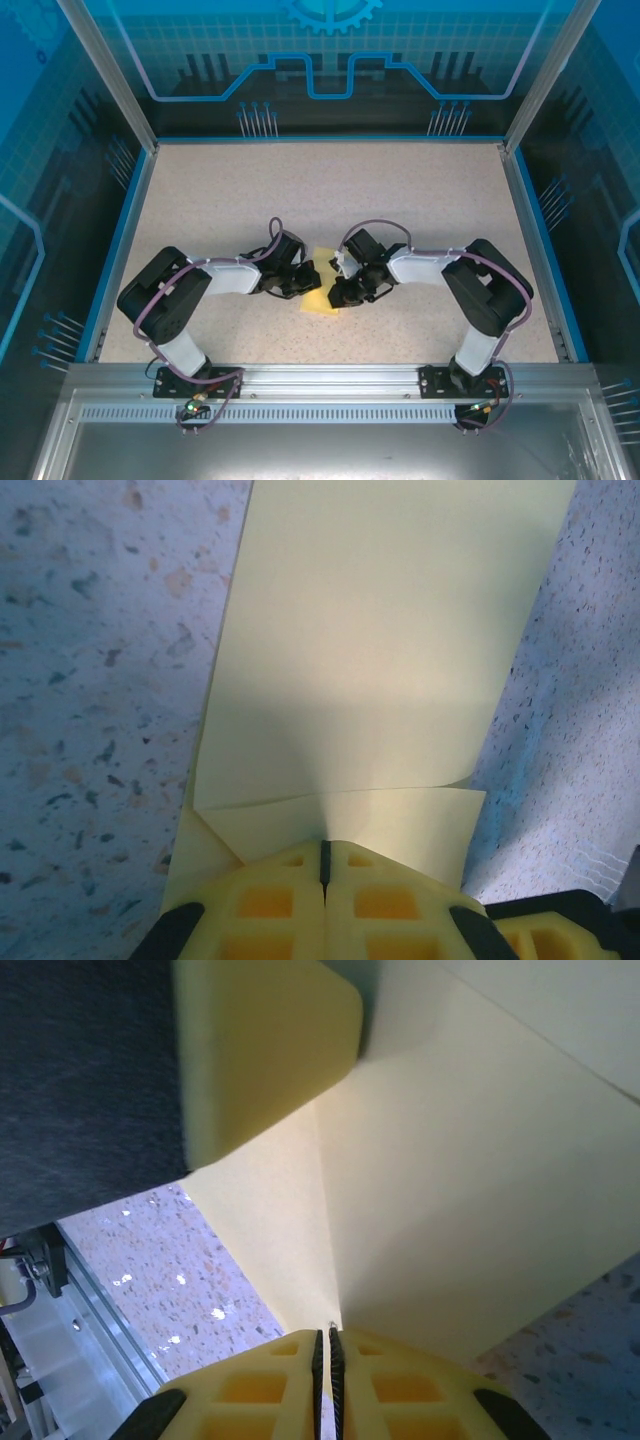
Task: Fold a paper plane with a square sheet of paper (pick it up from the middle)
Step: Fold the triangle a second time at the center of the table.
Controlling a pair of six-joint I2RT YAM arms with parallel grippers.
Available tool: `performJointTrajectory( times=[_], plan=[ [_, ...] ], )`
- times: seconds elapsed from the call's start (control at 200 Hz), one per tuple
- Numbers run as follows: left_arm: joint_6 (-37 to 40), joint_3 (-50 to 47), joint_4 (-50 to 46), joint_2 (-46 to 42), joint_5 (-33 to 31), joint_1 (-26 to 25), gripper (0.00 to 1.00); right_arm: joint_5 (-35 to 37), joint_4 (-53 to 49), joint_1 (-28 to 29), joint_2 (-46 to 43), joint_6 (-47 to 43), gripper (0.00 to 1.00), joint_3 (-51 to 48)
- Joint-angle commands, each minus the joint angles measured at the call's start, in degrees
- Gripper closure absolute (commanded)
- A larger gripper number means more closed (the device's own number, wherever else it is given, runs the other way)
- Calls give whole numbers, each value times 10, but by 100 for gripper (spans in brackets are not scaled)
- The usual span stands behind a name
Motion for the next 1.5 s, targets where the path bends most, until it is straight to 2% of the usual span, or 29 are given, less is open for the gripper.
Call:
performJointTrajectory(
  times=[0.0, 0.25, 0.78, 1.495],
  plan=[
    [-6, -25, -49, 27, -40, -6, 100, -3, -22, 1, 17, -12, 86, 9],
    [-8, -26, -48, 27, -42, -7, 100, -6, -31, 3, 32, -19, 86, 10],
    [-10, -28, -47, 29, -44, -8, 100, -36, -34, 7, -17, -13, 86, 2],
    [-11, -29, -47, 29, -44, -9, 100, -11, -39, 18, 32, -16, 86, -1]
  ],
)
